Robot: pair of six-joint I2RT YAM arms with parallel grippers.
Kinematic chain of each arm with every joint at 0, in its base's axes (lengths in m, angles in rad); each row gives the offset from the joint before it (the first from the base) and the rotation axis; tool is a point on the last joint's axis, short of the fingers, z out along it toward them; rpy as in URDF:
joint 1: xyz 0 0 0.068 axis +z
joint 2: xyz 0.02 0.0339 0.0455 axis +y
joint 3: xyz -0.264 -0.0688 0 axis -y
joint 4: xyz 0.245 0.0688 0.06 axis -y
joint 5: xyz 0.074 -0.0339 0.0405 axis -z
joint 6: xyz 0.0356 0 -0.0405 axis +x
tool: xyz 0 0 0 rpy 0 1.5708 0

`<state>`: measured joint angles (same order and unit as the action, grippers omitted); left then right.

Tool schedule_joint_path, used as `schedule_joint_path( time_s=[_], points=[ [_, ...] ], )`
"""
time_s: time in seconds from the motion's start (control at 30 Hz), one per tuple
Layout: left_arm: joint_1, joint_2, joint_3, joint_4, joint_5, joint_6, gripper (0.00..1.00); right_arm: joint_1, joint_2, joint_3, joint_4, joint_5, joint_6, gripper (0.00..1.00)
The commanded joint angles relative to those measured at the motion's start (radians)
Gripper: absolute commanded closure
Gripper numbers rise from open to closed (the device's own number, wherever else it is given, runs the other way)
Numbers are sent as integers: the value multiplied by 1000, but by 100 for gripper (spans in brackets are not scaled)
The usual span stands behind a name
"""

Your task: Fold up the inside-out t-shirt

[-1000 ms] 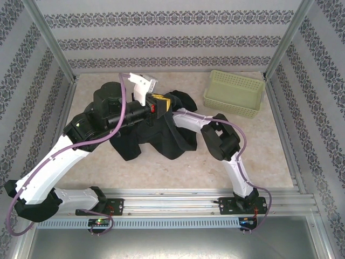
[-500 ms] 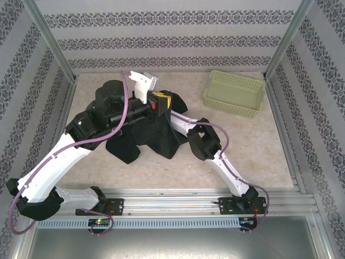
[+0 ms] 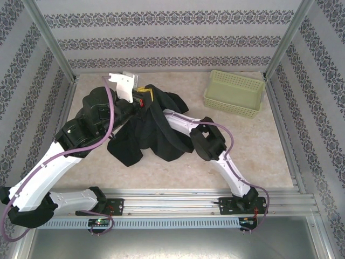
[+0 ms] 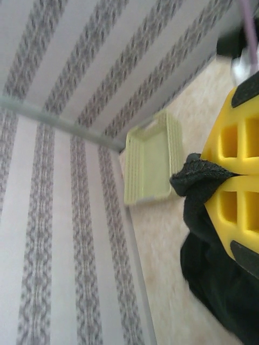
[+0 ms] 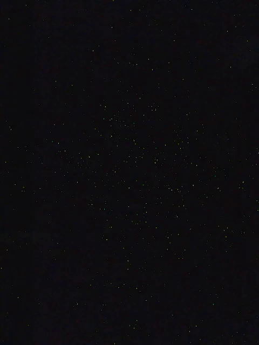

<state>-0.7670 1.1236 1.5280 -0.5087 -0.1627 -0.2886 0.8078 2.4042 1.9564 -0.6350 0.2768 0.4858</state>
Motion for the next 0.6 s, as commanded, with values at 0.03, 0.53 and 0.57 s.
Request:
schedule_joint_path(
  time_s=[0.03, 0.53, 0.57],
  points=[
    [90, -5, -41, -4, -236, -12, 97, 2, -191, -255, 199, -35, -17, 97],
    [634, 292, -291, -10, -85, -306, 95, 36, -689, -940, 699, -209, -96, 100],
    [656, 340, -295, -8, -59, -306, 95, 36, -715, -971, 737, -225, -100, 100]
  ],
)
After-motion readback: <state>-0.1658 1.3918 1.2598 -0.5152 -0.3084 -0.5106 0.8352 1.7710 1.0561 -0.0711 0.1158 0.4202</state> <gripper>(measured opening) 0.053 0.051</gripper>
